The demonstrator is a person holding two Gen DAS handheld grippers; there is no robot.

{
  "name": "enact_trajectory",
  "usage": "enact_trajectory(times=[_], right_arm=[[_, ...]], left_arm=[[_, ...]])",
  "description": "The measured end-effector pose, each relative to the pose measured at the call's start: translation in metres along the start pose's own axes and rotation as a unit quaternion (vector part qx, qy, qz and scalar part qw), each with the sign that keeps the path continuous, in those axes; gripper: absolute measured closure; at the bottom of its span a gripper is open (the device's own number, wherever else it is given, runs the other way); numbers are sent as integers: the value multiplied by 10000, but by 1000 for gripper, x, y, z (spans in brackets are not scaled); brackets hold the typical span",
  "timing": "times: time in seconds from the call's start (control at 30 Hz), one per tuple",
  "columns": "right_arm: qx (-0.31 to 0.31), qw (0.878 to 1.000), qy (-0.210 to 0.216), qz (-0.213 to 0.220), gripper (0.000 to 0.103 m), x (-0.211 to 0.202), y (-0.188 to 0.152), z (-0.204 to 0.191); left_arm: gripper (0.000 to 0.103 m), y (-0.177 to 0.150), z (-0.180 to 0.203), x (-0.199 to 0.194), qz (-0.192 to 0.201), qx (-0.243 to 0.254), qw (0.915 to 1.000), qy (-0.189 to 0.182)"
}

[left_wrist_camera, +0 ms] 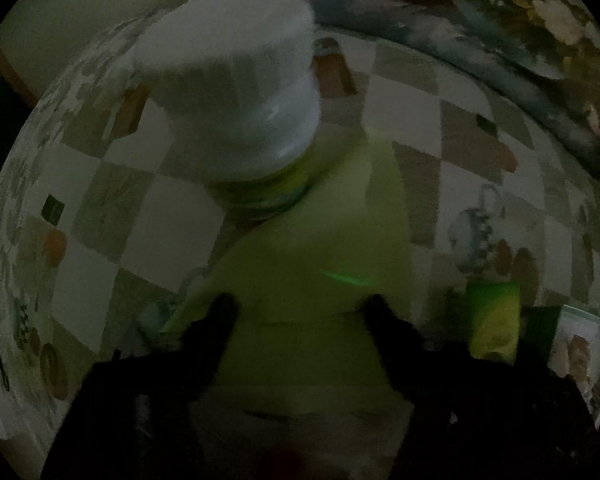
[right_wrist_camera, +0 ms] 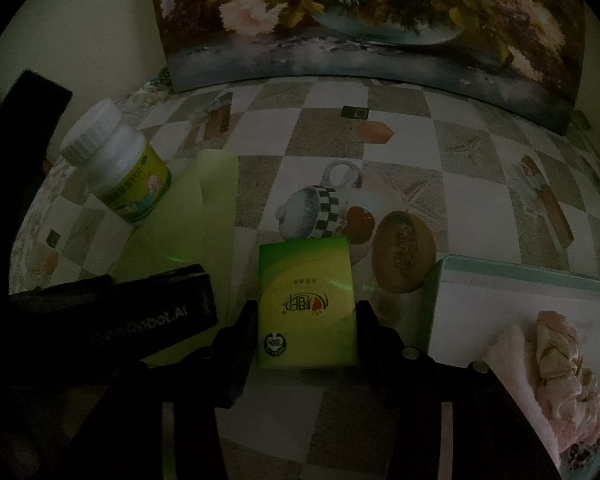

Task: Organize soft objects
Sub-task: 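Lower the left gripper onto the green cloth while the right gripper approaches the green tissue pack, then grasp the green cloth with the left gripper while the right gripper grasps the green tissue pack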

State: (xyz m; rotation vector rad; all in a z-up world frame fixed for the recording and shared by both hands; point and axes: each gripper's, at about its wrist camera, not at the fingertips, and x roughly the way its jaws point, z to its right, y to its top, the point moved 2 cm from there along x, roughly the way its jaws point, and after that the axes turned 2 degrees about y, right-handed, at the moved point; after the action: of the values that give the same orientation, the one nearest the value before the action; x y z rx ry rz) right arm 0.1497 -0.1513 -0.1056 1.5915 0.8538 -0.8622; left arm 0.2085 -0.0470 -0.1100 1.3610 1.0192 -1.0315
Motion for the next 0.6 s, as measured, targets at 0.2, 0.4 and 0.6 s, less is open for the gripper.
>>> enact_trajectory(times=[0.2, 0.4, 0.6], right_arm=[[1, 10000, 7, -1, 53, -1, -1, 0], [-4, 10000, 8, 0, 53, -1, -1, 0], [0, 10000, 8, -3, 53, -1, -2, 1]], left_arm=[[94, 1, 5, -4, 13, -69, 9993, -376], [99, 2, 2, 2, -14, -183, 9974, -695], [100, 7, -12, -3, -25, -425, 9940, -1005]])
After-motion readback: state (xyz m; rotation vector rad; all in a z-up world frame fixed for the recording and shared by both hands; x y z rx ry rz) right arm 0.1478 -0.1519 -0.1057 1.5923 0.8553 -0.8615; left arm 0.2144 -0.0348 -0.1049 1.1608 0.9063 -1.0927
